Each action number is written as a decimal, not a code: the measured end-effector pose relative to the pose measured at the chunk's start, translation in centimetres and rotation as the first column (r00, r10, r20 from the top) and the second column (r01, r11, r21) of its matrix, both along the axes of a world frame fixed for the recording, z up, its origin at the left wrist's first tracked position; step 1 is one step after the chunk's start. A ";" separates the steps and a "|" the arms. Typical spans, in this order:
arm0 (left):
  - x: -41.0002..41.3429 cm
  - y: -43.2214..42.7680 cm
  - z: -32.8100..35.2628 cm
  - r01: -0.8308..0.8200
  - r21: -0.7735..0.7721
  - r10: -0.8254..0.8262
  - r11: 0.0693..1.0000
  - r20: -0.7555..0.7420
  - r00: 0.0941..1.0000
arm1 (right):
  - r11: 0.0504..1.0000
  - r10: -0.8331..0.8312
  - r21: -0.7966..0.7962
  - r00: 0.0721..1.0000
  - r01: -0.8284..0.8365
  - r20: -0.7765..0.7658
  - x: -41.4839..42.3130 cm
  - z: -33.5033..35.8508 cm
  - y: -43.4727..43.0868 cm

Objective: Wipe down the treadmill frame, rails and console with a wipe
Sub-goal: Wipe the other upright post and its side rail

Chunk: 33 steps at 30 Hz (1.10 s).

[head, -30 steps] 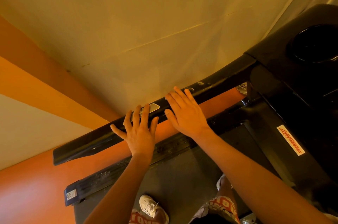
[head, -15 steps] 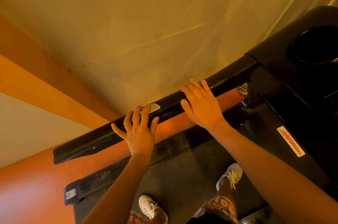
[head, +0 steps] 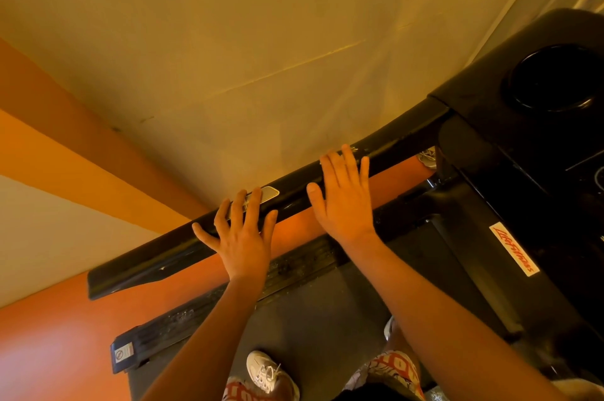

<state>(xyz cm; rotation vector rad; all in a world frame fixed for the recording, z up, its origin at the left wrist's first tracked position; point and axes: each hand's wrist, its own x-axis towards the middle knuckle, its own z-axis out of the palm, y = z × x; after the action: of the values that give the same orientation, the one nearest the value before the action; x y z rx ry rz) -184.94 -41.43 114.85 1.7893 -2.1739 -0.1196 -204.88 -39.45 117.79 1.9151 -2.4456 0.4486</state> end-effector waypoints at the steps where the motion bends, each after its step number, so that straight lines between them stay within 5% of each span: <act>1: 0.0 0.0 0.0 0.001 -0.003 -0.001 1.000 -0.003 1.000 | 1.000 0.017 0.003 1.000 -0.017 0.012 1.3 -0.2 -0.1; 6: 0.1 -0.1 -0.1 -0.006 -0.007 0.006 1.000 0.011 1.000 | 0.977 0.211 -0.009 0.973 -0.213 -0.091 -0.1 -0.7 0.2; 12: 0.0 -0.1 -0.1 -0.006 -0.019 0.006 1.000 0.009 1.000 | 0.993 0.119 -0.014 0.992 -0.120 -0.046 -0.4 -0.2 0.1; 17: 0.0 0.0 -0.3 -0.010 -0.042 0.010 0.999 0.008 1.000 | 0.954 0.299 0.035 0.947 -0.297 -0.114 -0.4 0.1 -0.1; 24: 0.0 -0.1 -0.4 -0.013 -0.040 0.013 0.999 0.004 1.000 | 0.995 0.100 0.008 0.990 -0.100 -0.099 -4.5 1.5 -0.5; 30: 0.0 -0.1 -0.3 -0.013 -0.049 0.013 0.999 -0.003 1.000 | 0.967 0.252 0.076 0.960 -0.245 -0.119 -4.1 1.5 -0.2; 33: 0.0 0.0 -0.4 -0.012 -0.051 0.012 0.999 -0.011 1.000 | 0.983 0.182 0.022 0.974 -0.180 -0.133 -7.9 2.1 0.2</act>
<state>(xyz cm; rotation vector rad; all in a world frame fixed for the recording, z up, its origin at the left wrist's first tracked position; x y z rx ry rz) -184.94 -41.47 114.50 1.7695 -2.1389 -0.0710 -212.79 -39.27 119.93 2.1069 -2.2063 0.2988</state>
